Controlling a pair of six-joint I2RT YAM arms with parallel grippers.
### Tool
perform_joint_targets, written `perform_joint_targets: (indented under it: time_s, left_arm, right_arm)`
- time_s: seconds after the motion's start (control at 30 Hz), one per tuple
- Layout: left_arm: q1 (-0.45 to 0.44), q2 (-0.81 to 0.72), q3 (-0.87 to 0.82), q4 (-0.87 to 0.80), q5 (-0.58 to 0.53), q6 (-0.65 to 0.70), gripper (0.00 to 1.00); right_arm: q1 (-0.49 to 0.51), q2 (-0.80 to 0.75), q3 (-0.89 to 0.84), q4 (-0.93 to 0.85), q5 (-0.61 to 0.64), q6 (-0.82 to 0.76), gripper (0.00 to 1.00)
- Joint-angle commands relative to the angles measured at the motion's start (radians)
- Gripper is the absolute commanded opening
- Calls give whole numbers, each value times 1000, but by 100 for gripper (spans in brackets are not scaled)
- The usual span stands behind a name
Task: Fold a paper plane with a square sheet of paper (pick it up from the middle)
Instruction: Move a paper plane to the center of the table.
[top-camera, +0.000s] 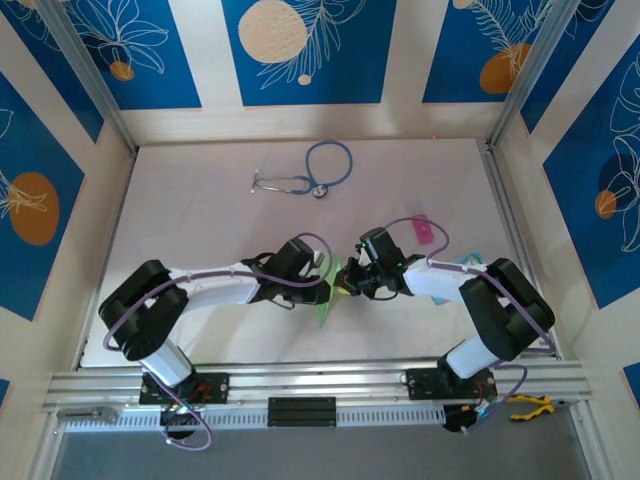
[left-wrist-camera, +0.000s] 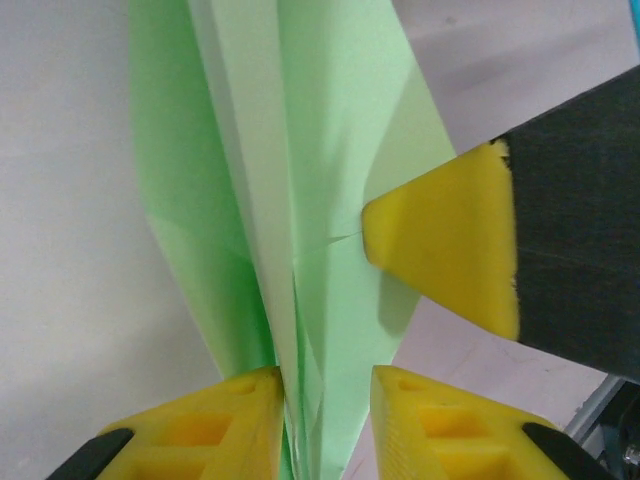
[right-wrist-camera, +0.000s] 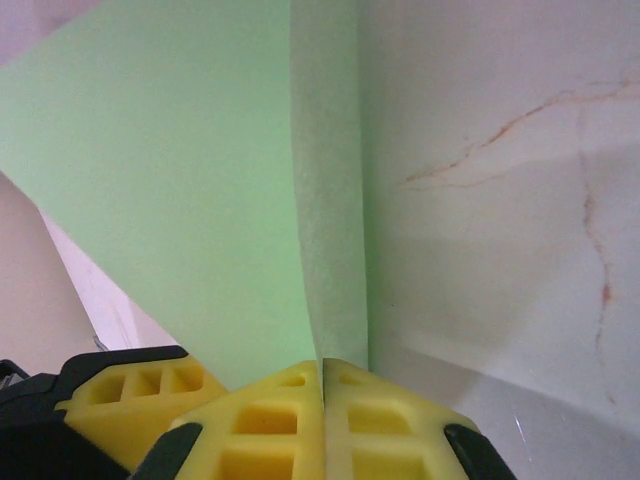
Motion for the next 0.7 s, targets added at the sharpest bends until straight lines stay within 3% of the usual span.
perform_joint_targets:
  time_s: [0.0,0.67]
  left_arm:
    - [-11,15,28,-37,-24,27,30]
    - [-14,70,45,-4,18,32,18]
  right_arm:
    - [5,10,21,-15,-22,9,3]
    - [4,13,13,6,-49,2,3]
